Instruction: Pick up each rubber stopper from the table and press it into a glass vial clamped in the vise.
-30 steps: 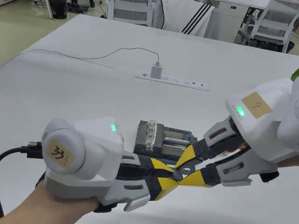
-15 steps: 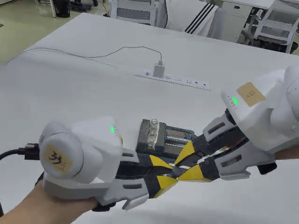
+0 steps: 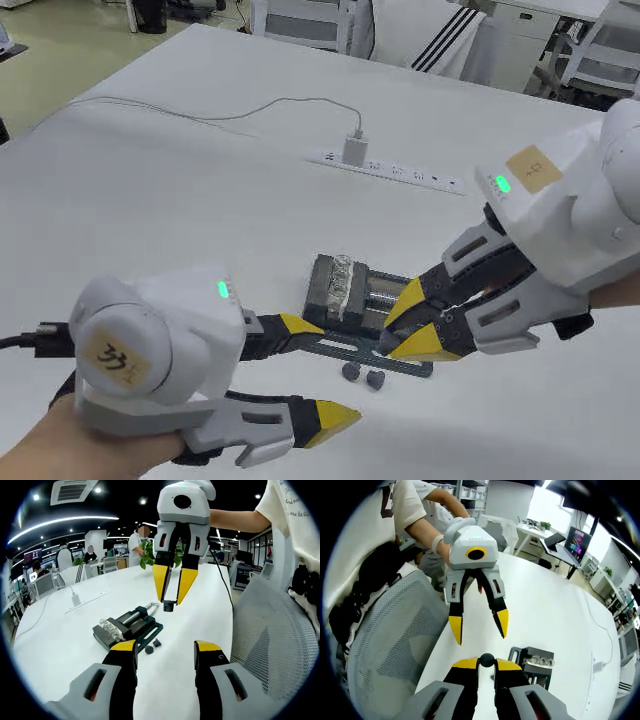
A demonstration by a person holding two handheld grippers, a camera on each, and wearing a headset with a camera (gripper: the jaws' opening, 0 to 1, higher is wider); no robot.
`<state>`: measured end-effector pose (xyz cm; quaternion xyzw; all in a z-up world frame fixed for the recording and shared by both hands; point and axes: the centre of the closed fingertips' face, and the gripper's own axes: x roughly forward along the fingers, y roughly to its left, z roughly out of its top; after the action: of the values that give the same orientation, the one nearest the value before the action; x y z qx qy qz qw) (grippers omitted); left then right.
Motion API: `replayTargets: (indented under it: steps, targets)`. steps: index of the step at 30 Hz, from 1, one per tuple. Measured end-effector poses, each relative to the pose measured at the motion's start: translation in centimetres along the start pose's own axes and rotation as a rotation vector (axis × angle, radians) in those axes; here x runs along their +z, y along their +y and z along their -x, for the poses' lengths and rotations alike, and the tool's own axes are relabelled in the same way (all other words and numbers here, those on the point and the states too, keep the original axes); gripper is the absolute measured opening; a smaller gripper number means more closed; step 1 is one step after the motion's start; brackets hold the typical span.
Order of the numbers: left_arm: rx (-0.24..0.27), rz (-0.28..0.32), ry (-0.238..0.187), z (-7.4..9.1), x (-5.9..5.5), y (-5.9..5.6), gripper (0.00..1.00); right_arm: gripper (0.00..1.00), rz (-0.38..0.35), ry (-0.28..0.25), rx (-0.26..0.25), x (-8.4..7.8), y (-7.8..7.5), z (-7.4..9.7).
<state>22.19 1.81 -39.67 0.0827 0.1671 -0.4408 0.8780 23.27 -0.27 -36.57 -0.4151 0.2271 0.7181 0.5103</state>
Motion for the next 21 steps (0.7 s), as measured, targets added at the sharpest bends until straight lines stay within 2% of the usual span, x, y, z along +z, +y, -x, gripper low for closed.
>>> replayTargets:
  steps: [6, 12, 21]
  targets:
    - [0.044, 0.009, 0.021, 0.3, -1.0, 0.9, 0.58, 0.07, -0.001, 0.041, 0.018, -1.0, -1.0, -0.1]
    - [0.075, 0.024, 0.025, 0.7, -1.5, 1.5, 0.69, 0.07, -0.006, 0.062, 0.023, -1.4, -2.3, 0.0]
    - [0.098, 0.042, 0.033, 1.4, -2.0, 2.3, 0.72, 0.07, -0.002, 0.079, 0.030, -1.3, -3.4, -0.2]
